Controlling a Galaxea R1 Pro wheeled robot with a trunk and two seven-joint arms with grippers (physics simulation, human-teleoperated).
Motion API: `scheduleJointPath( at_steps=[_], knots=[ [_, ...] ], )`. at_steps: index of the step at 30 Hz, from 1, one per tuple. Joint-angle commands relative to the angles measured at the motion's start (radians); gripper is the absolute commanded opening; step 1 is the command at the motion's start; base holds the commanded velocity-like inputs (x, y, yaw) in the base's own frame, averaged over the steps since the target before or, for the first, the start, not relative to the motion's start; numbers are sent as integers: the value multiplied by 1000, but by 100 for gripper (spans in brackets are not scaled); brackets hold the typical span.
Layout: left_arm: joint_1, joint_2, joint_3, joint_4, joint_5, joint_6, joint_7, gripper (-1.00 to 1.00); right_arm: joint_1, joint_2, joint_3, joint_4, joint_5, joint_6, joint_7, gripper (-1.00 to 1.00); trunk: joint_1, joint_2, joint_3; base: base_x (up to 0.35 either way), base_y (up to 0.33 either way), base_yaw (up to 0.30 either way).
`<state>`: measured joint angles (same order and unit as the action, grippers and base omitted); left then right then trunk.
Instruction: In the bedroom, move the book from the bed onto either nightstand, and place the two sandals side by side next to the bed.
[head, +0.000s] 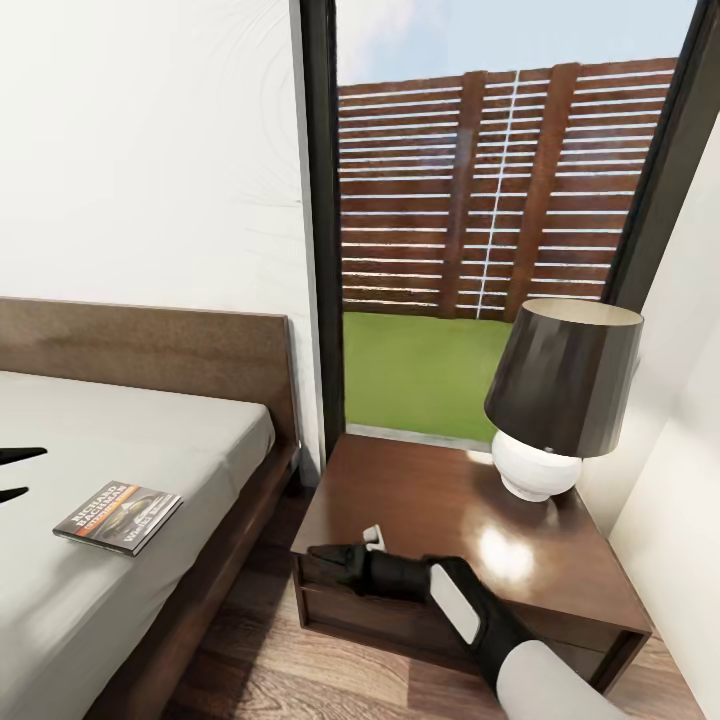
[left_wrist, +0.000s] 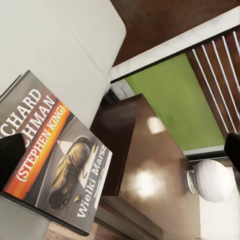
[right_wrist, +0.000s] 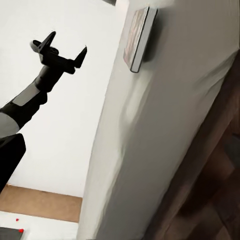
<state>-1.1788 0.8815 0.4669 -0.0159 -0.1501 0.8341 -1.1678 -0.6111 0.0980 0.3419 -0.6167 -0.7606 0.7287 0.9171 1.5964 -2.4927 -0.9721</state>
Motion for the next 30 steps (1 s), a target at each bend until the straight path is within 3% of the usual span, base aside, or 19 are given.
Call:
scheduleJointPath(
  at_steps=[1, 2, 5, 10, 17, 30],
  knots=[
    [-1, 0, 9, 0, -10, 8, -5, 100, -7, 4, 2, 0, -38, 10, -28, 100, 0, 0, -1, 0, 0, 0],
    [-1, 1, 10, 0, -9, 9, -8, 100, -16, 11, 2, -2, -102, 17, -84, 100, 0, 0, -1, 0, 0, 0],
    [-1, 1, 14, -2, -8, 21, -14, 100, -23, 16, 2, -6, -197, 22, -165, 100, 0, 0, -1, 0, 0, 0],
    [0, 1, 23, -6, -7, 74, -30, 100, -29, 17, 4, -10, -301, 22, -256, 100, 0, 0, -1, 0, 0, 0],
    [-1, 0, 28, -8, -7, 129, -44, 100, -31, 16, 0, -14, -350, 18, -300, 100, 0, 0, -1, 0, 0, 0],
    [0, -1, 30, -12, -8, 137, -48, 100, -32, 12, -9, -13, -359, 19, -299, 100, 0, 0, -1, 0, 0, 0]
  ],
)
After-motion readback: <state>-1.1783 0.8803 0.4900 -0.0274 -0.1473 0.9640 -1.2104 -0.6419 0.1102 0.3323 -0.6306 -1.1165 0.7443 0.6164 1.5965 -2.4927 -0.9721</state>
